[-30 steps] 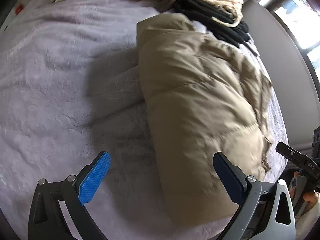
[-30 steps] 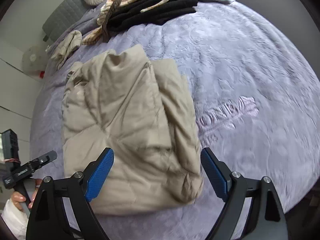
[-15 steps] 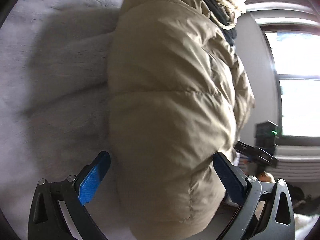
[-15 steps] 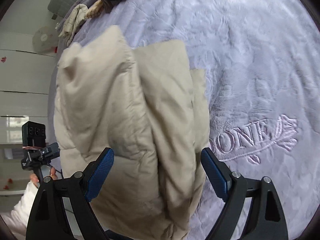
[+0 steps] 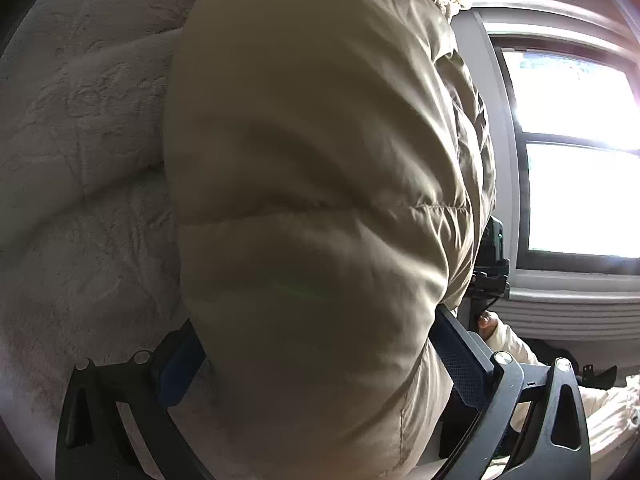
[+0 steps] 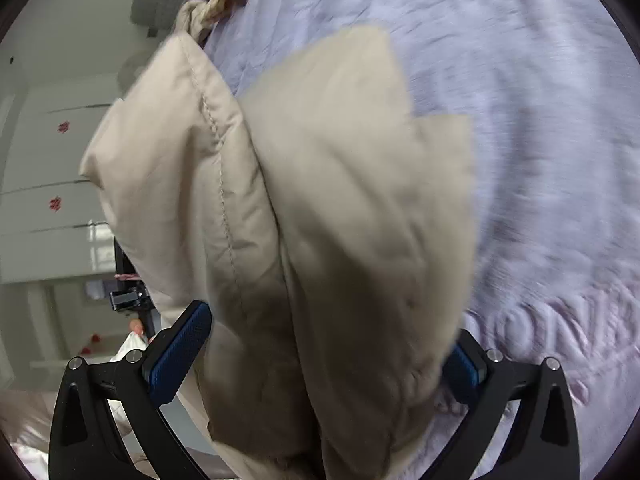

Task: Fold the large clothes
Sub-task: 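Grasp the folded beige jacket bundle with both tools and lift it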

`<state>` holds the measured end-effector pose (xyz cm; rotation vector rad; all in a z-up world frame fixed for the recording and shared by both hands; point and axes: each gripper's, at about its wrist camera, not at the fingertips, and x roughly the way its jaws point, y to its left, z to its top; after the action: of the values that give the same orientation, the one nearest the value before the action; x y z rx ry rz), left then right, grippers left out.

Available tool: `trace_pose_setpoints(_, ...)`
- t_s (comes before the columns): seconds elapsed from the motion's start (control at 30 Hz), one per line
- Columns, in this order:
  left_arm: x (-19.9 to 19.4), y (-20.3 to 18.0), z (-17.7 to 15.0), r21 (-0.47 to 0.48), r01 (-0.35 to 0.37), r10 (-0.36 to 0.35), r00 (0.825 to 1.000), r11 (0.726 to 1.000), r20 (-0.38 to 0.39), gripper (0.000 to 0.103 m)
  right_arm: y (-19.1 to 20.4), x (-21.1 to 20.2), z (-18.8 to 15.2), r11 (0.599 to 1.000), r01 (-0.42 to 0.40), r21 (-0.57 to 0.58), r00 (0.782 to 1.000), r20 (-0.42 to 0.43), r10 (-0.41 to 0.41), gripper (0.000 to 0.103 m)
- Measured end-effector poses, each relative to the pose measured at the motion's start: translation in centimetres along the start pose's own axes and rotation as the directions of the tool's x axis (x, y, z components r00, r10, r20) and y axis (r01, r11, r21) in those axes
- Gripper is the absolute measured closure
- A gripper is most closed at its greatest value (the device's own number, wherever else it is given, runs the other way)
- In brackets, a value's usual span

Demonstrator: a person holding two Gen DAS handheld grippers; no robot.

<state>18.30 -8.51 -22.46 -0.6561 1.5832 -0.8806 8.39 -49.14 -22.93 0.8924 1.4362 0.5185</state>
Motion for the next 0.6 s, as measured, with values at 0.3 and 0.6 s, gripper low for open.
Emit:
trace_pose_setpoints(0.3,2.7,0.4,1.3,-0.014,0.021,-0.022,0.999,1.000,-0.026,0.000,-1.2,2.7,1.0,0.997,-0.072,0.036,0.997,-0.017,0.073,0.000)
trace_pose_setpoints(0.6,3.2,-2.1,1.2,-0.005,-0.075,0.075,0.997,0.997,0.028,0.003,-1.0,3.2,0.2,0.994,-0.044,0.097,0.999,0.008,0.043,0.004)
